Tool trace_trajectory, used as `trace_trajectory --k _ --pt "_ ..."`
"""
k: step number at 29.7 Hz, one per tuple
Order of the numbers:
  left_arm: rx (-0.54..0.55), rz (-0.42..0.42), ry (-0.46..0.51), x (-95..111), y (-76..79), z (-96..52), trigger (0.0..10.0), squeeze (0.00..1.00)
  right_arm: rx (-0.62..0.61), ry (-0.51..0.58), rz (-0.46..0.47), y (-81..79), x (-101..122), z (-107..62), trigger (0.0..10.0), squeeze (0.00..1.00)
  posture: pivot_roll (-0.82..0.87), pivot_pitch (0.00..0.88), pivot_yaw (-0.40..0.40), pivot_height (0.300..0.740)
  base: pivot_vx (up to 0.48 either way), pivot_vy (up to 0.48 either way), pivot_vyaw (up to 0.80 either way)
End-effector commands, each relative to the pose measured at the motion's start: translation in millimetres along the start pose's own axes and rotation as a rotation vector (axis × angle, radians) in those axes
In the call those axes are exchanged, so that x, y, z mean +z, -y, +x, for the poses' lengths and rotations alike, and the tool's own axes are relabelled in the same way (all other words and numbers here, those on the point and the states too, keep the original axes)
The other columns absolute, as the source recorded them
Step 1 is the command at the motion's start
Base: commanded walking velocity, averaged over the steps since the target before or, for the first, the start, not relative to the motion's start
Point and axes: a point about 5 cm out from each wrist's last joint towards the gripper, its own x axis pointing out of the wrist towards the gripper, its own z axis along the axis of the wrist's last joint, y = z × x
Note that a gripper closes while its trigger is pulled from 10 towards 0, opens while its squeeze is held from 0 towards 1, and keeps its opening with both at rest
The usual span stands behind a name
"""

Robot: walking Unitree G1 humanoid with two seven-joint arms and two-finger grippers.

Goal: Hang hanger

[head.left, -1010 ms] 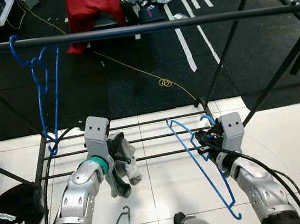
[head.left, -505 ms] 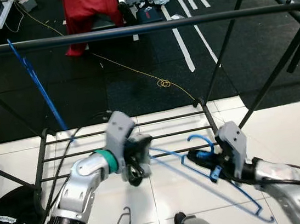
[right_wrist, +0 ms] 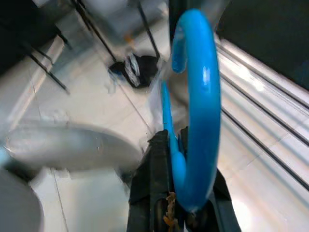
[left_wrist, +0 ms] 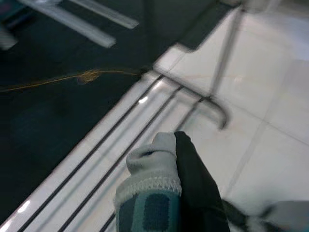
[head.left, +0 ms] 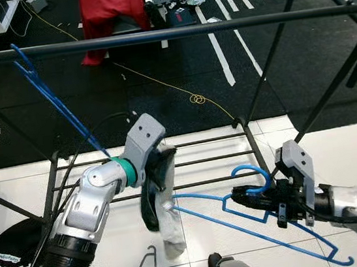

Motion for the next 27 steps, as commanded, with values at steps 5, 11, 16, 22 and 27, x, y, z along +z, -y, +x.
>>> trace_trajectory --k 5,11,16,22,27 --pt "0.178 -0.008 -0.182 -21.2 -24.1 -8.1 10.0 0.00 -0.251 -0.243 -0.144 31.1 -22.7 -27.6 10.0 0.00 -0.09 0.119 0.063 0.740 0.000 0.000 0.00" --pt "0.257 -0.049 -0.239 -25.2 -28.7 -9.9 10.0 0.00 -0.204 -0.191 -0.108 24.2 -11.0 -27.0 10.0 0.00 -0.09 0.120 0.063 0.740 0.000 0.000 0.00" --pt "0.290 -0.149 -0.269 -21.8 -24.8 -3.7 10.0 0.00 -0.028 -0.006 0.005 -0.9 5.5 -0.5 10.0 0.00 -0.09 0.122 0.066 0.740 0.000 0.000 0.00" --pt "0.306 -0.206 -0.327 -18.4 -22.1 2.1 10.0 0.00 0.036 0.134 -0.001 -6.5 16.7 27.4 10.0 0.00 -0.09 0.130 0.077 0.740 0.000 0.000 0.00" --pt "0.322 -0.238 -0.347 -13.0 -24.0 4.6 10.0 0.00 0.006 0.185 -0.036 -2.0 20.8 44.0 10.0 0.00 -0.08 0.133 0.086 0.740 0.000 0.000 0.00"
